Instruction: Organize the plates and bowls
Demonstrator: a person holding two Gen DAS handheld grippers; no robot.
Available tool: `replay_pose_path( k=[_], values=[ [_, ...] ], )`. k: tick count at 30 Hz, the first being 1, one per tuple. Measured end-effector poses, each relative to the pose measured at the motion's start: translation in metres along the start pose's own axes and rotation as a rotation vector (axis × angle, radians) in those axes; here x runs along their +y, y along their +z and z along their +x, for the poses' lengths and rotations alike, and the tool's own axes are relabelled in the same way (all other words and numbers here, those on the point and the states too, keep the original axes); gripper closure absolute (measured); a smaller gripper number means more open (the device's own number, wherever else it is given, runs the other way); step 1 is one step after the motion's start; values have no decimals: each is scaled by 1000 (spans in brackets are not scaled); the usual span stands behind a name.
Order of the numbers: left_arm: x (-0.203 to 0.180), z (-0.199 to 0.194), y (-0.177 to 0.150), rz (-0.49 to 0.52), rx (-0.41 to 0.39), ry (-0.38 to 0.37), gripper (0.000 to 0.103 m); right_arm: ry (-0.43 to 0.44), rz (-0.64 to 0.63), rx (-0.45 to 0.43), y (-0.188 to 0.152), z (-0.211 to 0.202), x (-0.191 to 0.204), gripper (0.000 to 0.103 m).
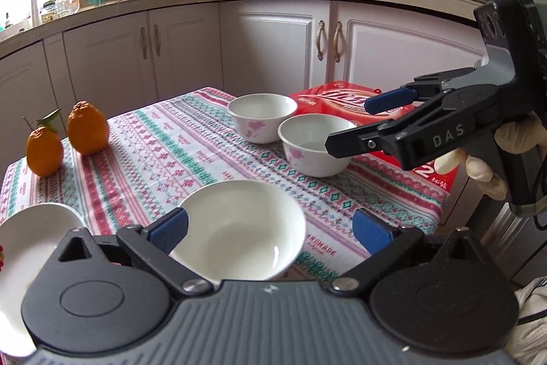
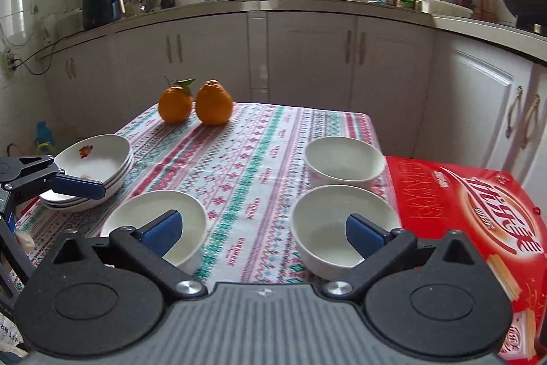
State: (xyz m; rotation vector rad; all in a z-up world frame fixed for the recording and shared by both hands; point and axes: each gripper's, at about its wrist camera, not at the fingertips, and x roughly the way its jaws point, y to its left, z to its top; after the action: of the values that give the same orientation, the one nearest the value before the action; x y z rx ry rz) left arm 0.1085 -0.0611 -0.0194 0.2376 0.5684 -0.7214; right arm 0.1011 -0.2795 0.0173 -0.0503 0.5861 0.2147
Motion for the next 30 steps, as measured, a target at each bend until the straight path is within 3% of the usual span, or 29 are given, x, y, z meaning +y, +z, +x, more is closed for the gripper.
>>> replay_pose_path(
  k=[9,17,30],
  values=[
    [-34,34,18,31,-13,-29,1,-57,18,22,-5,-6,-29,0],
    [-61,77,30,47,-2,20,1,-16,52,68,1,8,-57,0],
    [-68,124,39,-23,19,45,1,67,91,167,16,56,-100,0]
  ],
)
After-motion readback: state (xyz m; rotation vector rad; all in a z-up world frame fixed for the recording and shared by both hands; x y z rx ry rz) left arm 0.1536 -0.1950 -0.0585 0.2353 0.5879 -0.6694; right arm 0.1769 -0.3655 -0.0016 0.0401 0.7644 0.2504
